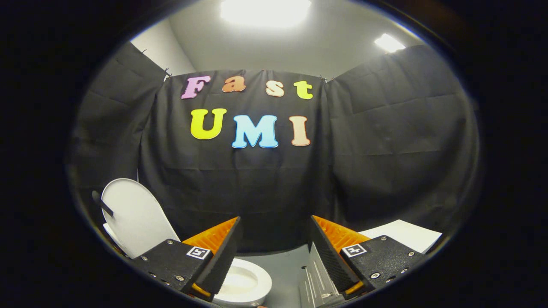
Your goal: Open the toilet lid.
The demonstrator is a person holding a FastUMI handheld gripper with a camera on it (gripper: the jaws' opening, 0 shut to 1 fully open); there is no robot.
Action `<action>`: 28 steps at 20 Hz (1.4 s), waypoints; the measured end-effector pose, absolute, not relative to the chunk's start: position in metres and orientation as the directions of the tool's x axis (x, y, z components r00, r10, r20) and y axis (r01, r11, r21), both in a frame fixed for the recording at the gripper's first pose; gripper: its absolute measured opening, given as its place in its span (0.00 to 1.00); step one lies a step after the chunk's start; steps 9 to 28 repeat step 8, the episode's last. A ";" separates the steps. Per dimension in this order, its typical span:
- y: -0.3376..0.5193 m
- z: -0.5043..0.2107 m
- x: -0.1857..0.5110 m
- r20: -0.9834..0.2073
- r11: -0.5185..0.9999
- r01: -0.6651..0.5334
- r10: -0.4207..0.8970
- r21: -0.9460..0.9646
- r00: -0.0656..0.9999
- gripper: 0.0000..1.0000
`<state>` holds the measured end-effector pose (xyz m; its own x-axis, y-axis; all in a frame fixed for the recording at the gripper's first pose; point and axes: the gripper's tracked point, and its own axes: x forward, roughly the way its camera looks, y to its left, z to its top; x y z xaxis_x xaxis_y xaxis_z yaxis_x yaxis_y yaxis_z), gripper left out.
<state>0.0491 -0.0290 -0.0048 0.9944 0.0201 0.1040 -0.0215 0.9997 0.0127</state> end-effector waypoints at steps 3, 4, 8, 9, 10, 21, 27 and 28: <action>-0.026 -0.022 0.019 0.116 1.000 -0.030 0.030 0.003 0.993 0.96; -0.022 -0.029 0.011 0.122 0.999 -0.034 0.033 0.012 0.992 0.96; 0.007 -0.062 -0.019 0.087 0.997 -0.071 0.069 0.022 0.994 0.96; 0.007 -0.062 -0.019 0.087 0.997 -0.071 0.069 0.022 0.994 0.96; 0.007 -0.062 -0.019 0.087 0.997 -0.071 0.069 0.022 0.994 0.96; 0.007 -0.062 -0.019 0.087 0.997 -0.071 0.069 0.022 0.994 0.96; 0.007 -0.062 -0.019 0.087 0.997 -0.071 0.069 0.022 0.994 0.96; 0.007 -0.062 -0.019 0.087 0.997 -0.071 0.069 0.022 0.994 0.96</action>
